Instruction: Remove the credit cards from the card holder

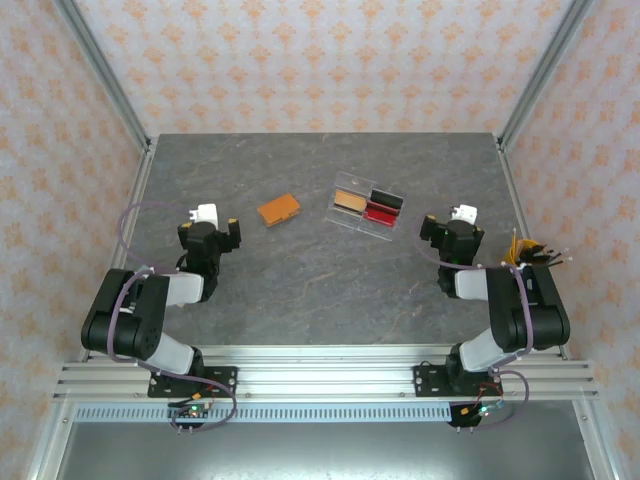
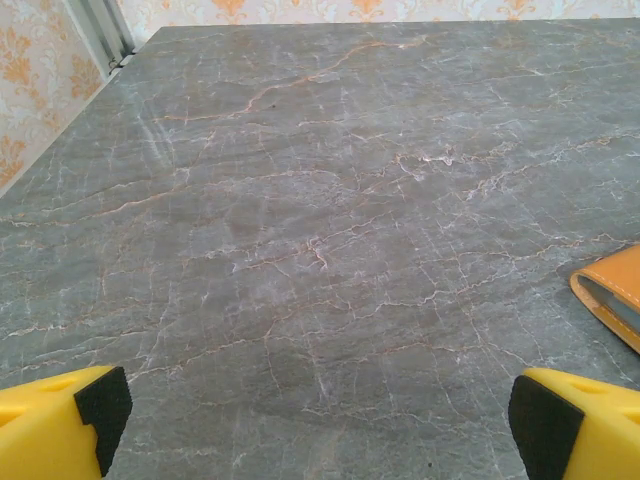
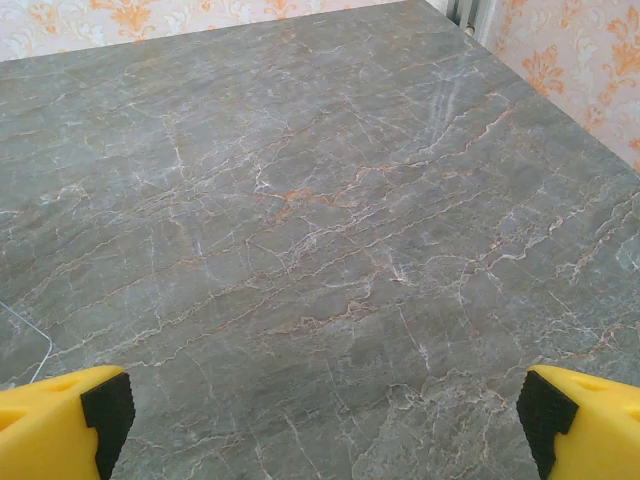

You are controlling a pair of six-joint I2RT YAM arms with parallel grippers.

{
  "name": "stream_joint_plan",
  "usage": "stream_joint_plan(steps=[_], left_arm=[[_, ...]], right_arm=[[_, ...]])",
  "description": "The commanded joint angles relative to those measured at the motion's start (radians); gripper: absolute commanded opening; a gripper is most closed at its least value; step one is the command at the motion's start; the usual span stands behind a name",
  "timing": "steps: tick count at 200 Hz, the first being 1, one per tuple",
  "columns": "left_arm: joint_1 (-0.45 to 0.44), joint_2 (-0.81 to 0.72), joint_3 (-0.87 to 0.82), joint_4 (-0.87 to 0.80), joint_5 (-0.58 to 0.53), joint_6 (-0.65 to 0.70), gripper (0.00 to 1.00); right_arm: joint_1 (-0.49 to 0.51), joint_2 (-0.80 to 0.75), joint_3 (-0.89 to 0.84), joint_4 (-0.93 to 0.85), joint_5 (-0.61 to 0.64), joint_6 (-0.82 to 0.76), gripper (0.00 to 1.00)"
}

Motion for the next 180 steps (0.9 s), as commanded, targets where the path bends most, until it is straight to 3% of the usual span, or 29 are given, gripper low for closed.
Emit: stream_joint_plan(steps=[1,180], left_arm=[[0.013,0.005,0.022,0.006,-0.023,-0.002,1.0],[0.012,-0.006,0.023,-0.001,-0.027,0.001,1.0]], right_arm=[[-0.004,0.004,0.018,-0.002,-0.009,0.014,1.0],[-0.004,-0.005,0.005,0.016,0.008,0.018,1.0]])
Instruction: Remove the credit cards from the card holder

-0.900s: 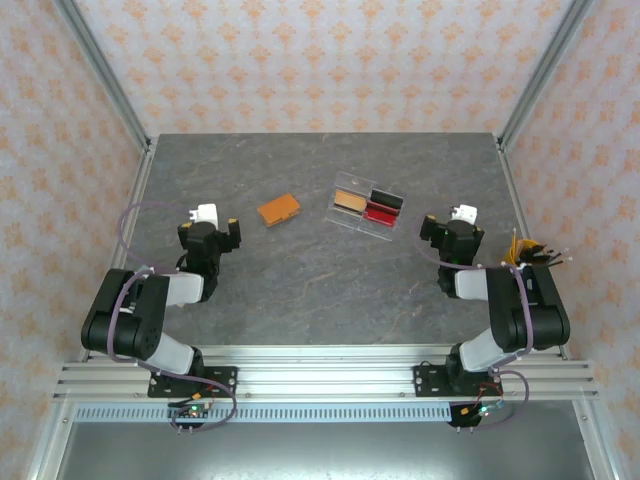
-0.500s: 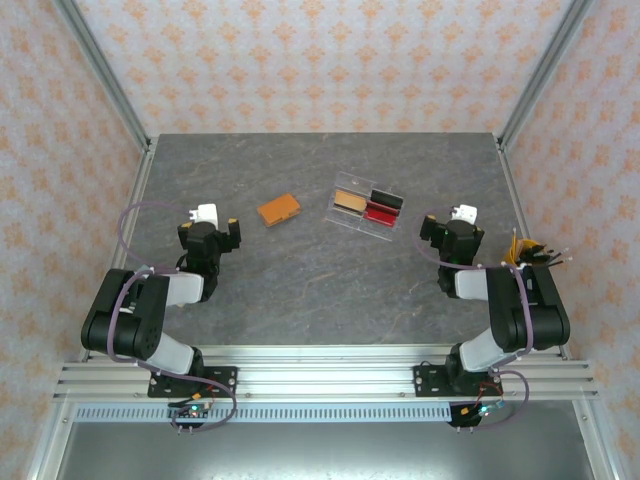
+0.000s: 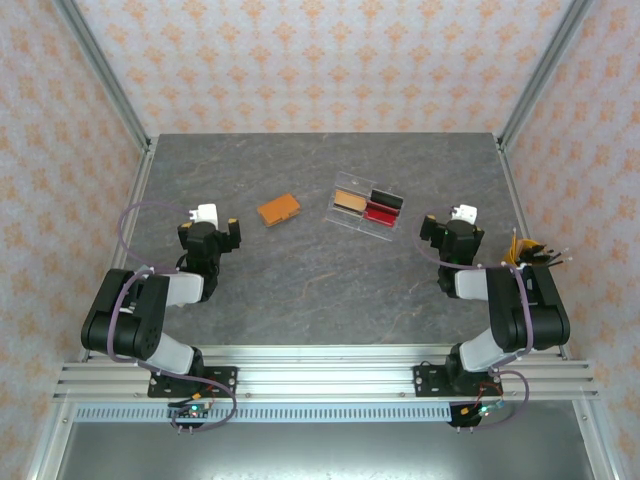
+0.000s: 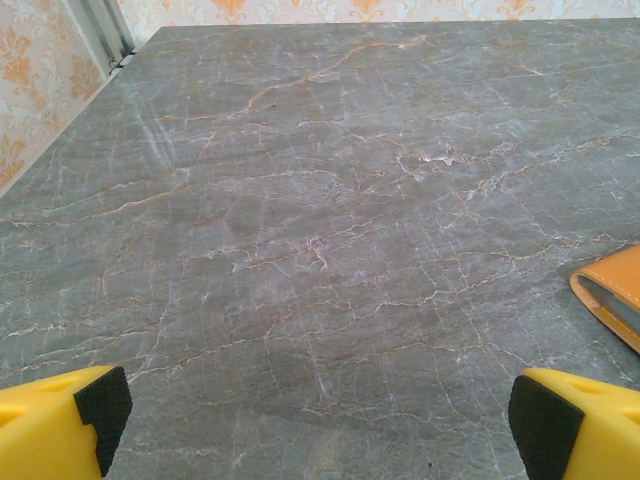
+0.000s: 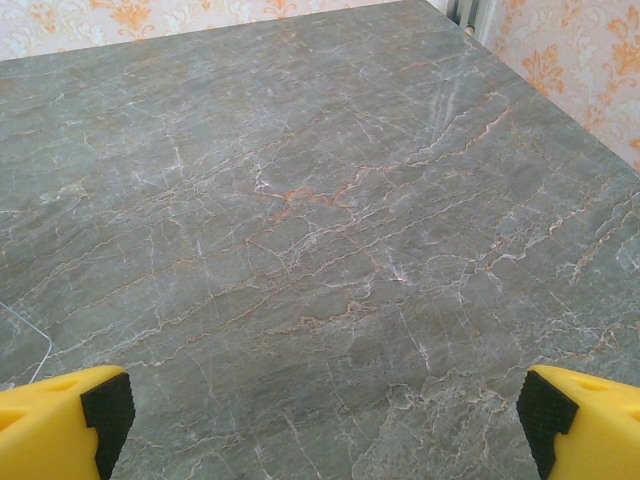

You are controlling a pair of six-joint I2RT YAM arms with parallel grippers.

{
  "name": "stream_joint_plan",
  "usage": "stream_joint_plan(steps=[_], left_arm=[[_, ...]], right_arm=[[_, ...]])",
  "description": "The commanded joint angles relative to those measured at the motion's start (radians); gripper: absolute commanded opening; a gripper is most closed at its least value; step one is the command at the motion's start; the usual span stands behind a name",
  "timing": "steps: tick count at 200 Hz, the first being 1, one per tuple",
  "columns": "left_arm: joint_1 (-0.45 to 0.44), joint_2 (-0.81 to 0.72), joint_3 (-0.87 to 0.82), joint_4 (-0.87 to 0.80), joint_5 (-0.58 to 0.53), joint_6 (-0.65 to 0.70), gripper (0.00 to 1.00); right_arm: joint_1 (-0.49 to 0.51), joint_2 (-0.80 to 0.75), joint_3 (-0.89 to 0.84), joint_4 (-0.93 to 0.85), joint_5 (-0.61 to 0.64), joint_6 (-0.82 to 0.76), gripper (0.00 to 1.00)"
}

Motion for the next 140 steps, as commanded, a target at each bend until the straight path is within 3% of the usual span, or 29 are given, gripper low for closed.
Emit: stream_joint_plan(steps=[1,41,75,98,140], left_arm=[[0.012,-0.007,0.025,-0.006,-0.026,0.001,1.0],[0.007,-0.127,0.201,-0.426,-0.056,-0.054,1.0],[-0.007,-0.199,0.34,-0.713,0.009,-0.192,1.0],[-0.022,-0.195,0.461,-0.884,0.118,-0.278,1.0],[-0.033,-0.065,0.655,-1.1,0.327,-0.42,1.0]], right_arm=[[-0.004,-0.006,0.004,0.019,0.01,0.019,1.0],[-0.002,-0.189,-0.002,-0.115,0.087,0.048,1.0],[-0.001,-0.372,0.135,-0.495,0.112,0.184,1.0],[-0.001,-0.397,0.278,-0.788,0.108,0.319,1.0],[0.0,-0.289,0.526,-1.117,-0.115,0.39,1.0]])
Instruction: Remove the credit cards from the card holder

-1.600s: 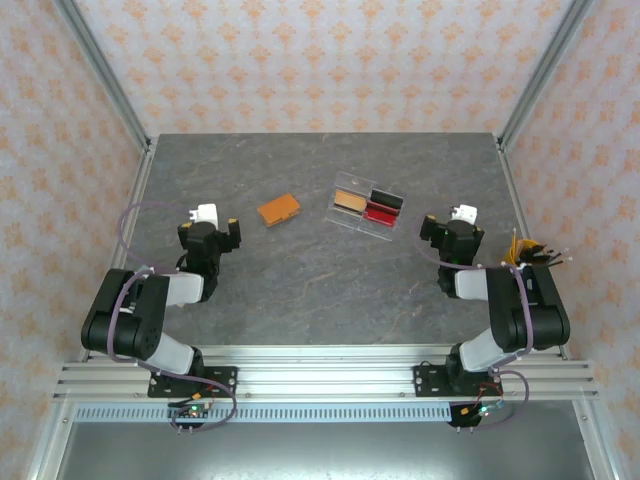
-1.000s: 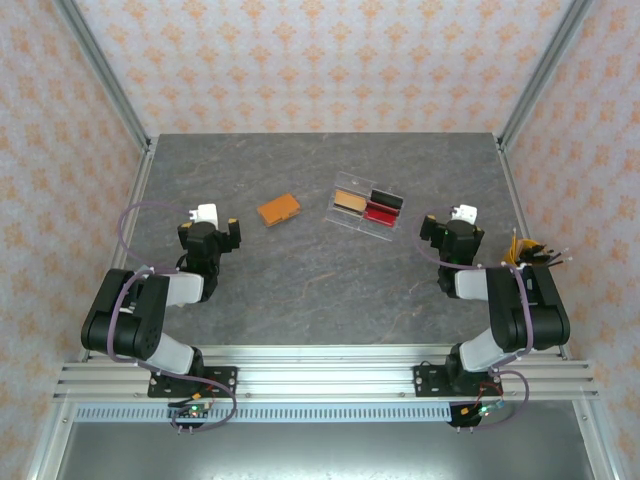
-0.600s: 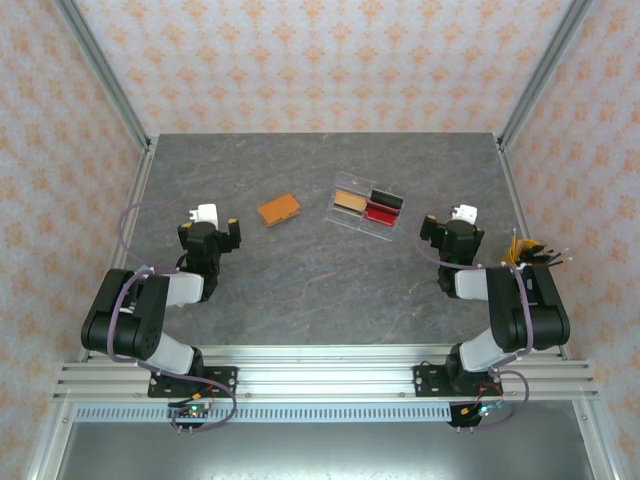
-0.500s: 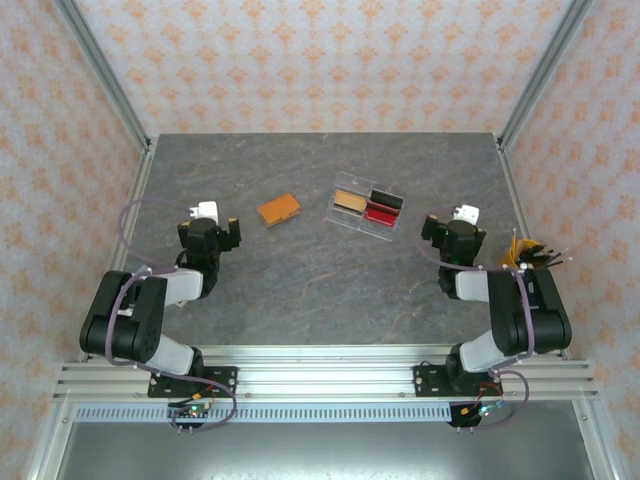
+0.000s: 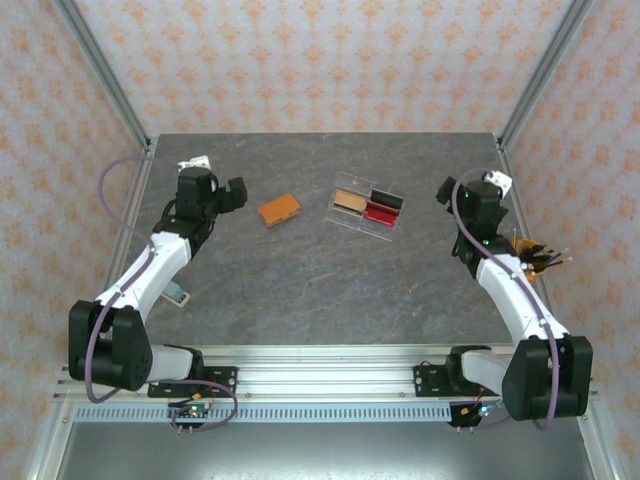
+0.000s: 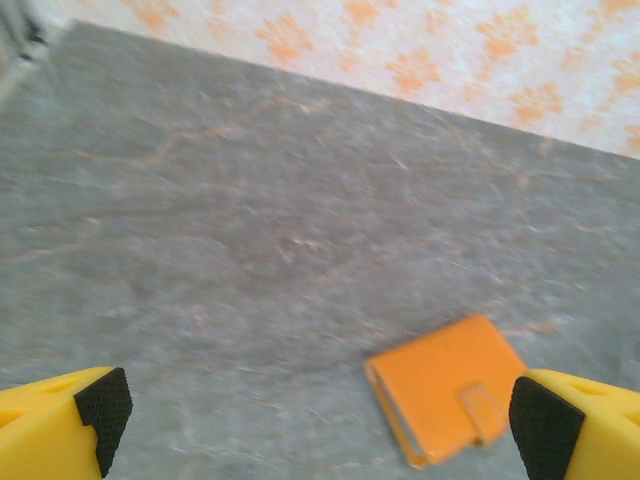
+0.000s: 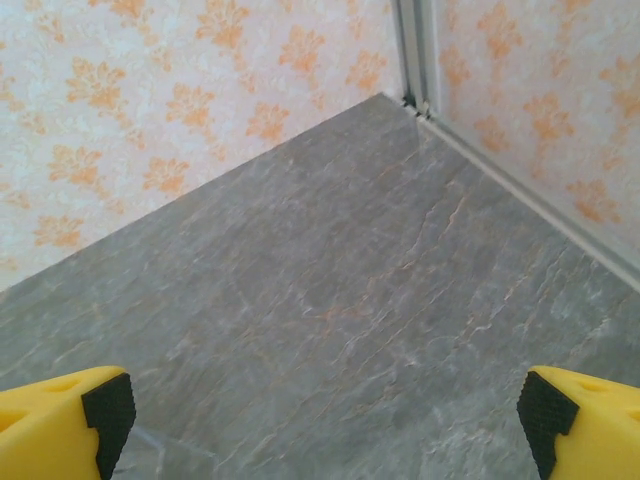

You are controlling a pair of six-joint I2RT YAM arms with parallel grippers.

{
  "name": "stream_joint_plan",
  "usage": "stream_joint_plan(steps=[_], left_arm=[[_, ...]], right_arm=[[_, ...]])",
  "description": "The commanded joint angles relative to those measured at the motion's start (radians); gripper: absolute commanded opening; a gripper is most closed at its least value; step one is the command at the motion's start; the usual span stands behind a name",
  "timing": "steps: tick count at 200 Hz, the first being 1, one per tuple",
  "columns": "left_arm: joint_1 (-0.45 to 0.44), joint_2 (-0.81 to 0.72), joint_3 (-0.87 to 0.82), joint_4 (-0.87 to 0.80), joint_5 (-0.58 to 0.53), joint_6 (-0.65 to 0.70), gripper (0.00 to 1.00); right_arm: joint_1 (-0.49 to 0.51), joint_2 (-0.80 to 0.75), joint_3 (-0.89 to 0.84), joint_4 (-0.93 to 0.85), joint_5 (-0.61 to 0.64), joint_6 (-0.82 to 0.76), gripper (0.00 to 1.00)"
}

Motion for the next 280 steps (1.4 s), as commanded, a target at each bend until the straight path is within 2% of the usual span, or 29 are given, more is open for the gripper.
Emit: stream_joint_plan(steps=[1,39,62,96,130,154,221,280], left_arm=[[-0.011,0.084,0.085,-0.227,0.15,-0.141,1.0],[-0.01,0.212,0.101,-0.21,0.26,-0.44,1.0],[-0.016,0.257,0.06,-0.119,0.309,-0.579,0.96],[-0.022,0.293,0.043,-0.075,0.323,-0.667,0.89],[-0.022,0.361,0.082,-0.092,0.323,-0.697,0.74],[-0.022,0.413,0.141,-0.124,0.338,-0.69,0.73],[-0.023,0.534,0.188,-0.043,0.437,-0.737,0.69],[-0.025,0.599,0.199,0.009,0.49,-0.762,0.56]], right_arm=[[0.0,0.069,0.106,-0.303,-0.143,0.094,1.0],[0.03,0.126,0.165,-0.313,-0.343,0.149,1.0],[0.079,0.161,0.187,-0.311,-0.389,0.161,1.0],[0.14,0.206,0.211,-0.308,-0.39,0.195,1.0],[0.176,0.267,0.249,-0.317,-0.395,0.214,1.0],[0.186,0.291,0.266,-0.32,-0.404,0.223,1.0],[0.188,0.343,0.284,-0.312,-0.43,0.235,1.0],[0.19,0.368,0.286,-0.323,-0.388,0.237,1.0]])
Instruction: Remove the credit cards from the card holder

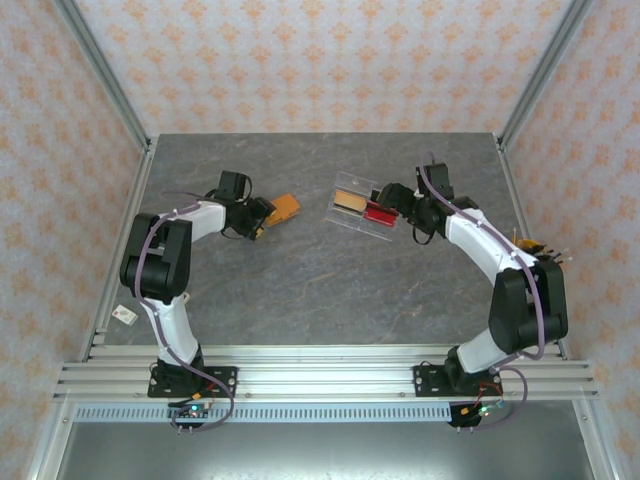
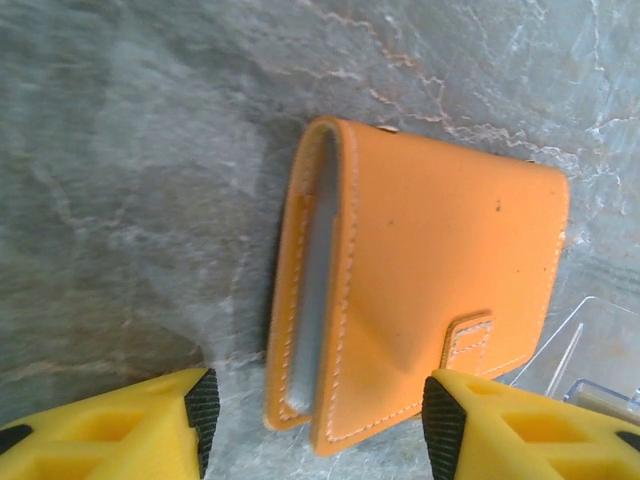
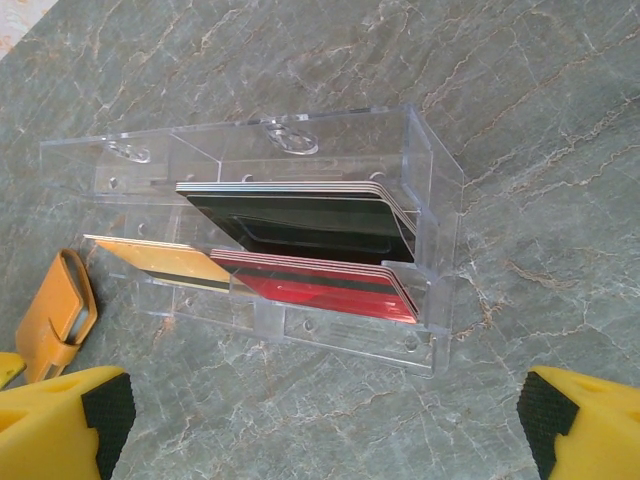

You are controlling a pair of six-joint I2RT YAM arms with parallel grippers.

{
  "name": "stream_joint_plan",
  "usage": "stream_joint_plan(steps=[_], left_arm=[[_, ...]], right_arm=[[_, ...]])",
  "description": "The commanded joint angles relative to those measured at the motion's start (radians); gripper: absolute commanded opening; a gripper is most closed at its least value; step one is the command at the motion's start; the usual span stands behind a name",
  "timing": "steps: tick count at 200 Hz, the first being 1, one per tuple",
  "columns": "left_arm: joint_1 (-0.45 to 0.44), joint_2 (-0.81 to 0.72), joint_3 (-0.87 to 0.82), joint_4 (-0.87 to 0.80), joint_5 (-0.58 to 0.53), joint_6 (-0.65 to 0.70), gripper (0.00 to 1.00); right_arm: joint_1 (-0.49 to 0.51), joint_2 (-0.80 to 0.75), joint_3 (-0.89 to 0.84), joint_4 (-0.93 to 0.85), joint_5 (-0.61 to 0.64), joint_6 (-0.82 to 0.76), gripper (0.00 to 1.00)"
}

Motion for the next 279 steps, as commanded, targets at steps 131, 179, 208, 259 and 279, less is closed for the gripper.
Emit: stream_joint_plan(steps=[131,179,208,259,279], left_arm=[[-0.002,0.026,0.073,-0.011,0.018,0.049,0.18],[-0.01,-0.157,0.038,-0.2,-0.006,0.208,0.09],[-0.034,-0.293,-0.002,-0.301,0.006,0.268,0.07],[-0.094,-0.436,-0.093,-0.299,0.031,0.211,0.07],[-0.106,-0.448,-0.111,-0.276,0.037,0.181,0.07]], right_arm=[[0.006,-0.023,0.019,-0.041,0.022,0.009,0.99],[0.087,-0.072,-0.001,-0.026,0.093,-0.095,1.0],[0.21,-0.105,-0.043,0.085,0.143,-0.195,1.0],[0.396,-0.027,-0.027,0.265,0.115,-0.464,1.0],[0.445,0.052,0.036,0.258,0.116,-0.611,0.94]])
